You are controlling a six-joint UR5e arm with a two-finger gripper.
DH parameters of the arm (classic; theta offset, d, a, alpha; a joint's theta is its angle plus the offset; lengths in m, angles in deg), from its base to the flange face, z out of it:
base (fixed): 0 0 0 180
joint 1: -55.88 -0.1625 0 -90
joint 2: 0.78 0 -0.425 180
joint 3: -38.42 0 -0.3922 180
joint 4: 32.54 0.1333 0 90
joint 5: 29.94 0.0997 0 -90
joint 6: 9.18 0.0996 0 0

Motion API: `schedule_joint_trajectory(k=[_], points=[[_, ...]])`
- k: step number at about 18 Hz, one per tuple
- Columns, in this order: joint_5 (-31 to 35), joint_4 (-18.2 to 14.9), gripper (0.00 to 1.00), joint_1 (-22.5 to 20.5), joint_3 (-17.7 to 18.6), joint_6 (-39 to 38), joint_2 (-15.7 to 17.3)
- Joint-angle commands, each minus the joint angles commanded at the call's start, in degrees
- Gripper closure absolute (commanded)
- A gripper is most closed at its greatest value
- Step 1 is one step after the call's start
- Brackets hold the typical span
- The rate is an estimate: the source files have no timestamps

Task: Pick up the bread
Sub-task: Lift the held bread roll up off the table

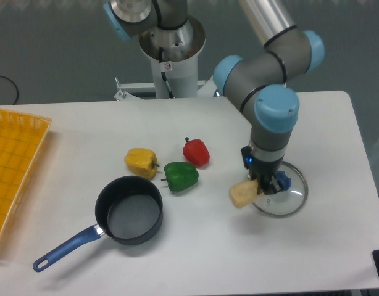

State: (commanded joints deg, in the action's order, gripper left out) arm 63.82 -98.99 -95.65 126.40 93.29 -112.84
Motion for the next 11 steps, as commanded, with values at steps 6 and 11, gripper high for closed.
schedule_joint_trajectory(k=[6,11], points=[[0.4,-1.8,0.64,-0.5,-1.8,3.1,-0.6],[0.5,-1.8,0.64,-0.6,-1.8,3.1,-0.9]])
